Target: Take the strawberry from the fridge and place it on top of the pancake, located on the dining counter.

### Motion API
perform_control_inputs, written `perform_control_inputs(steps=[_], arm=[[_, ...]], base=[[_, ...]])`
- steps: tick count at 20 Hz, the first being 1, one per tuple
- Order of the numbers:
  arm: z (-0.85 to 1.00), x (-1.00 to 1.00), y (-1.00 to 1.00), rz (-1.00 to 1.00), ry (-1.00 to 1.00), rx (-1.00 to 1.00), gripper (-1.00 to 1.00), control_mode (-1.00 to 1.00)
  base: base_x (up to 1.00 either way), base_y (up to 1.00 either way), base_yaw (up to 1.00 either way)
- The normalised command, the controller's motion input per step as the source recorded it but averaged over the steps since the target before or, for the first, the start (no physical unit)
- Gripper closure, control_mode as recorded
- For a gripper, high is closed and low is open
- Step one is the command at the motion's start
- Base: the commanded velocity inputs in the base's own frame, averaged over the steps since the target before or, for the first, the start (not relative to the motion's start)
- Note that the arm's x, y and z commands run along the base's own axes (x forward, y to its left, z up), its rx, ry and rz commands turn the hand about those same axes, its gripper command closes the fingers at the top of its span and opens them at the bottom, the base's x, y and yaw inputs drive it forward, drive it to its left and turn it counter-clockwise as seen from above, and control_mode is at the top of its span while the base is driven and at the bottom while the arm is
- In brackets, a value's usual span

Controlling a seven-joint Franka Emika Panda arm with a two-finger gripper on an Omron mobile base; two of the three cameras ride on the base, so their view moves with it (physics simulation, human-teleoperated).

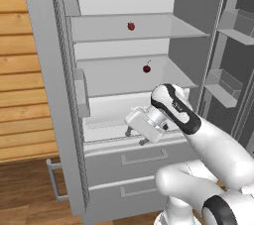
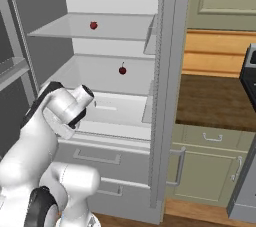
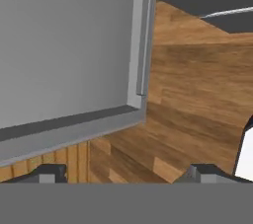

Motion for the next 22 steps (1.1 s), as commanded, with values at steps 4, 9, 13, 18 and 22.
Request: perform_control_inputs(steps=[4, 9, 13, 18, 22], arm=[[0.16, -0.54, -0.61, -0.06, -0.30, -0.26, -1.00, -1.00], [0.21, -0.47, -0.66, -0.06, -0.28, -0.21, -1.00, -1.00], [0.28, -0.42, -0.53, -0.07, -0.23, -0.14, -1.00, -1.00], [0.42, -0.17, -0.46, -0.11, -0.13, -0.10, -1.00, -1.00], [0.28, -0.16, -0.38, -0.10, -0.04, -0.07, -1.00, -1.00]], base=[[0.00, 0.00, 0.00], [0.00, 0.00, 0.00], [0.00, 0.00, 0.00], [0.00, 0.00, 0.00], [0.00, 0.00, 0.00]])
